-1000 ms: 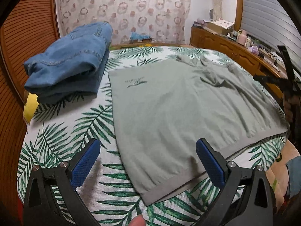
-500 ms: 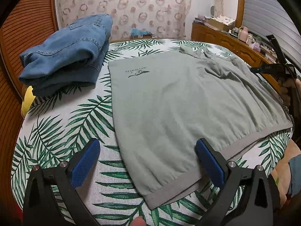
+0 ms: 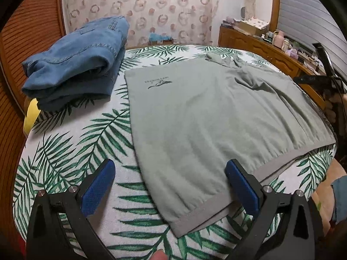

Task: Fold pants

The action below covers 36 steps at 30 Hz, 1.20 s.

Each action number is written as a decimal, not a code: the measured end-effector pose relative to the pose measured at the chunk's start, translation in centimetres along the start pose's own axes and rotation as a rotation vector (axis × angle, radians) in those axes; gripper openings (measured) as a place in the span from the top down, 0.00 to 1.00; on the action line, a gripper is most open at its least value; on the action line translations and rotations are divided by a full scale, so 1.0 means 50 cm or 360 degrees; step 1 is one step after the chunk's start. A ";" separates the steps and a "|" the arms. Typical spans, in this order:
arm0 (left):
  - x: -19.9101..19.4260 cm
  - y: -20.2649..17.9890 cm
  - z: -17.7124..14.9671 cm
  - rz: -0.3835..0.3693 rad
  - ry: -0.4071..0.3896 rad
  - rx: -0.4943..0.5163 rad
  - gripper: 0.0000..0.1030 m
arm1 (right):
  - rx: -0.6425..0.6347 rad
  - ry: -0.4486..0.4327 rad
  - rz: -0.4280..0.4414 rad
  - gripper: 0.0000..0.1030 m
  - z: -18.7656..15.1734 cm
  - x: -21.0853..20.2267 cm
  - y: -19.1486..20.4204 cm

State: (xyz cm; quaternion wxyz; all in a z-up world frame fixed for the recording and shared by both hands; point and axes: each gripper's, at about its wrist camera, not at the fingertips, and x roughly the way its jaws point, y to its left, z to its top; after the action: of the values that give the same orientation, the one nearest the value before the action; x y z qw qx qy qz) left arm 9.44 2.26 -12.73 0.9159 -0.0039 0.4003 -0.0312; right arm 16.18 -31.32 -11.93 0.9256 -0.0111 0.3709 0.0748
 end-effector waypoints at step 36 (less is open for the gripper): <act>-0.076 0.017 -0.065 -0.0250 -0.0052 -0.0020 0.72 | -0.0235 -0.0019 0.0098 0.38 -0.170 -0.125 0.203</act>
State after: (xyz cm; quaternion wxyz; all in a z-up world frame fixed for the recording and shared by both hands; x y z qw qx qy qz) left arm 4.50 3.42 -12.19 0.9170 -0.0416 0.3838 -0.1002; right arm 4.43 -22.74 -13.44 0.9217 -0.0674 0.3590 0.1306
